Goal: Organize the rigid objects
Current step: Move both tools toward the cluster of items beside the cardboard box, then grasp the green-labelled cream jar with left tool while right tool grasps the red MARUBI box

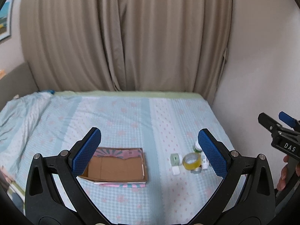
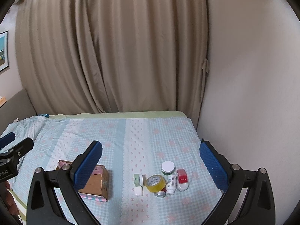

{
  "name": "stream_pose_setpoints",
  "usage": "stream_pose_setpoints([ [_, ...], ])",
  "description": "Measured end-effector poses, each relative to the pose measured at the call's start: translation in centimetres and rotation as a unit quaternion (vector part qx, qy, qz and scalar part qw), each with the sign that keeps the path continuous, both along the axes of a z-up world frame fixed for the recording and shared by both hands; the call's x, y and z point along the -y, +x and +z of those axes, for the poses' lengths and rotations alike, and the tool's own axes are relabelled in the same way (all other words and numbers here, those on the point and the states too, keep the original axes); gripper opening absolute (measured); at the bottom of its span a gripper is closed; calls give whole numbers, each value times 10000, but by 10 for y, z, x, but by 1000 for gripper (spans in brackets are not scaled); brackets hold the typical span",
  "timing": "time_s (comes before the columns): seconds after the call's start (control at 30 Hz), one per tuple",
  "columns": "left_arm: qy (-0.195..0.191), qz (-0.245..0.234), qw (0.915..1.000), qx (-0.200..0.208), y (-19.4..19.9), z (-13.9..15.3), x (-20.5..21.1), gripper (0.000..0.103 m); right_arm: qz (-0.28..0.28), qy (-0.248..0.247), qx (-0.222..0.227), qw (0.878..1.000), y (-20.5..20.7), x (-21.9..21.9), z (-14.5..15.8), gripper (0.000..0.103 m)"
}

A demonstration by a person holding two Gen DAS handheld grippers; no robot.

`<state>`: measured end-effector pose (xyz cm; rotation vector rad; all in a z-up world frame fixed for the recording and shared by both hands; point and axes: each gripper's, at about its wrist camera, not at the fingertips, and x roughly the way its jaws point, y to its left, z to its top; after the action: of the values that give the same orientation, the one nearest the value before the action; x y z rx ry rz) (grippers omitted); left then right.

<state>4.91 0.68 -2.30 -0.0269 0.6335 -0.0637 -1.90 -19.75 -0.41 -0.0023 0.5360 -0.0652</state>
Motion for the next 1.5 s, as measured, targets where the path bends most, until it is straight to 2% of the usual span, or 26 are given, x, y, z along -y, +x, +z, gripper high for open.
stream_pose_setpoints([
  [0.03, 144, -81, 9996, -225, 10, -8, 0, 102, -73, 28, -66, 9999, 3, 2, -3, 103],
  [0.1, 141, -235, 9985, -476, 28, -25, -1, 102, -262, 57, -212, 9994, 9, 4, -13, 103],
  [0.2, -13, -411, 9966, -712, 62, -61, 1, 102, -538, 16, -435, 9976, 24, 10, -29, 103],
  [0.27, 82, -404, 9950, -912, 85, -85, 4, 102, -676, 3, -622, 9958, 36, 18, -42, 103],
  [0.4, -115, -379, 9900, -1351, 129, -141, 24, 102, -863, -4, -1081, 9904, 61, 40, -74, 103],
  [0.6, -477, -351, 9720, -2273, 173, -231, 68, 102, -968, -103, -1820, 9785, 113, 79, -132, 103],
  [0.67, -539, -310, 9640, -2584, 192, -271, 82, 102, -969, -33, -2081, 9733, 133, 93, -154, 103],
  [0.73, -664, -300, 9547, -2886, 202, -296, 96, 102, -965, 37, -2337, 9675, 153, 106, -179, 103],
  [0.9, -734, -155, 9373, -3402, 231, -364, 120, 102, -887, -68, -2954, 9512, 197, 132, -244, 103],
  [1.07, -730, 12, 9270, -3678, 247, -410, 131, 102, -700, -193, -3469, 9351, 229, 142, -302, 103],
  [1.17, -761, 53, 9193, -3862, 260, -430, 141, 102, -683, -362, -3828, 9206, 244, 147, -331, 93],
  [1.27, -685, 81, 9134, -4012, 264, -447, 146, 101, -777, -480, -4125, 9064, 252, 153, -353, 90],
  [1.33, -605, 110, 9115, -4067, 265, -455, 147, 95, -804, -549, -4276, 8987, 255, 157, -363, 90],
  [1.47, -544, 208, 9073, -4164, 270, -466, 147, 84, -758, -636, -4477, 8887, 259, 160, -379, 75],
  [1.5, -564, 234, 9051, -4209, 271, -469, 146, 82, -754, -610, -4521, 8867, 260, 161, -382, 74],
])
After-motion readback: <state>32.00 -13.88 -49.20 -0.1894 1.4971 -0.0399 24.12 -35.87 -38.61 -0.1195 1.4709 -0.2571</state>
